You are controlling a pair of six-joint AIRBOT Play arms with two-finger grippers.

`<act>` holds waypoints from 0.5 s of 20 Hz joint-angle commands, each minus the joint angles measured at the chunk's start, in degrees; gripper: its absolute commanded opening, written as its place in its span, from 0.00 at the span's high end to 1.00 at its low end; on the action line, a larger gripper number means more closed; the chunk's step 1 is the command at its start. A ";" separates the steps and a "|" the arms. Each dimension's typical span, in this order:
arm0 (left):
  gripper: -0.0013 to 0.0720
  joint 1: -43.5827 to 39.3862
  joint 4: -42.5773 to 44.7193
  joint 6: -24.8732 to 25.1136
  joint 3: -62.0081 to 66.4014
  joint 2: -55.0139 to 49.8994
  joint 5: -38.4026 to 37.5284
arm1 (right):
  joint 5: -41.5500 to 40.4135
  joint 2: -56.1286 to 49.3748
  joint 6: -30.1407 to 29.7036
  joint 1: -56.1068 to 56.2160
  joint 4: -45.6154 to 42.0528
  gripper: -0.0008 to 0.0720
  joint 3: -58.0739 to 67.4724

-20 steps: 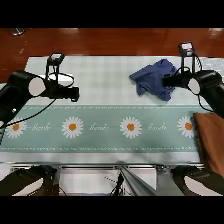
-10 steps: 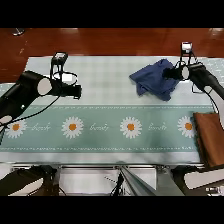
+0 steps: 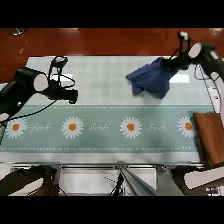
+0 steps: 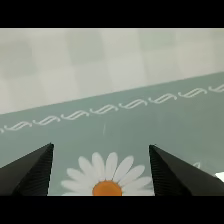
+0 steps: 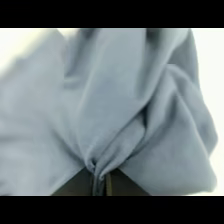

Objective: Fold the shirts.

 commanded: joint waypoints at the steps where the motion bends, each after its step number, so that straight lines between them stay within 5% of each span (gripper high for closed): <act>1: 0.02 1.20 -2.12 3.32 0.35 5.14 -11.17 | 4.81 8.90 -2.97 0.02 2.45 0.95 8.83; 6: 0.02 -3.26 -21.64 3.13 -12.83 25.46 0.33 | 4.85 24.94 -7.65 1.09 4.33 0.95 12.72; 10: 0.02 -6.23 -22.23 -0.98 -19.23 34.69 2.29 | 4.96 35.23 -12.46 5.97 4.26 0.95 12.72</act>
